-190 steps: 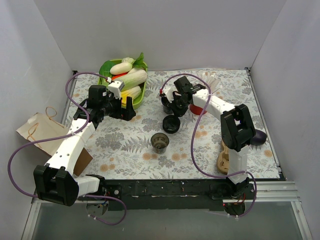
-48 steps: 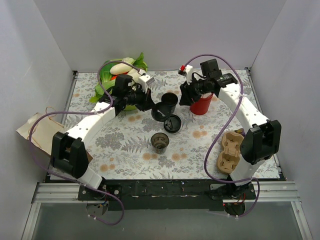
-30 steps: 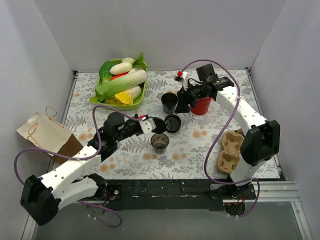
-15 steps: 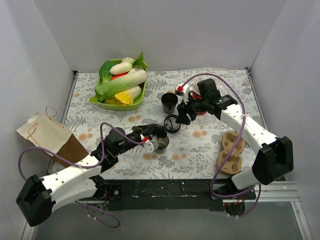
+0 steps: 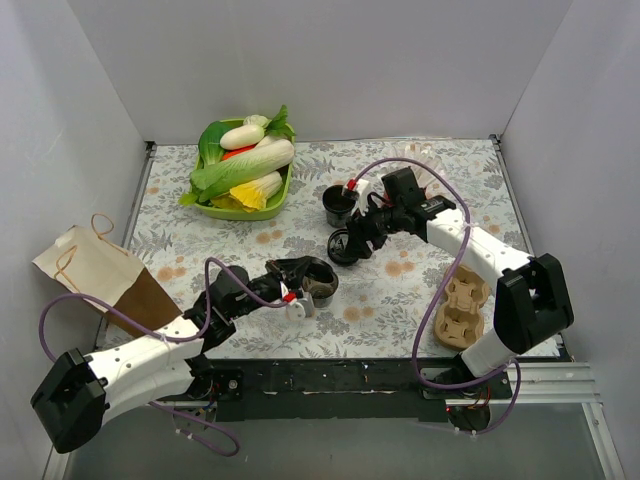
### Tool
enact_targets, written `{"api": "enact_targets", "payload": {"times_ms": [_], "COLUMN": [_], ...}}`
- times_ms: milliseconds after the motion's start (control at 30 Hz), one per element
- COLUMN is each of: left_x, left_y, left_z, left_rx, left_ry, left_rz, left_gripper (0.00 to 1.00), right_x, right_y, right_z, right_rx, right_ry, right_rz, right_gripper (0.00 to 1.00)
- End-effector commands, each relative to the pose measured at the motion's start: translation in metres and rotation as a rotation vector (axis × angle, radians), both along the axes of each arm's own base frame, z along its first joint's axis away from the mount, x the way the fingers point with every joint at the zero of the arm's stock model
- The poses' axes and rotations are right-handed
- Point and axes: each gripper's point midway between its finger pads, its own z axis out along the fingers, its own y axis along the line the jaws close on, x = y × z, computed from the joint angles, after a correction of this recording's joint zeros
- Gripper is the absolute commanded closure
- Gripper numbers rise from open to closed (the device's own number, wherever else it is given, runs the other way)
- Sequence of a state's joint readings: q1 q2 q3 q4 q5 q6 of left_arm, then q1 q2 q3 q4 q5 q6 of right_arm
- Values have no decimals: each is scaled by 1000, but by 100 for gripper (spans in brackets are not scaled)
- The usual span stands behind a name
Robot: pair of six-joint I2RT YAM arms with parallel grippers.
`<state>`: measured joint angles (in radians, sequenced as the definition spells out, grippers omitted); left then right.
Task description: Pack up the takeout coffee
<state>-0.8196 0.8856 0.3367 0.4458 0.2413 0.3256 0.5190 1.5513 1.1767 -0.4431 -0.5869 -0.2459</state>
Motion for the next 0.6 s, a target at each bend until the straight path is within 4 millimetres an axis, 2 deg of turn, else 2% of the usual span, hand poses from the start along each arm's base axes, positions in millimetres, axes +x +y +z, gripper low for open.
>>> {"api": "enact_targets", "payload": {"times_ms": [0, 233, 567], "left_x": [-12, -24, -27], "left_y": [-4, -1, -3], "left_z": [9, -10, -12], "left_rx": [-11, 10, 1], "left_ry": [-69, -87, -106], "left_rz": [-70, -105, -112], "left_gripper": [100, 100, 100], "right_x": [-13, -24, -31], "right_y": [14, 20, 34], "right_z": [3, -8, -8], "right_rx": [68, 59, 60], "right_ry": [59, 78, 78], "right_rz": [16, 28, 69], "right_gripper": [33, 33, 32]}}
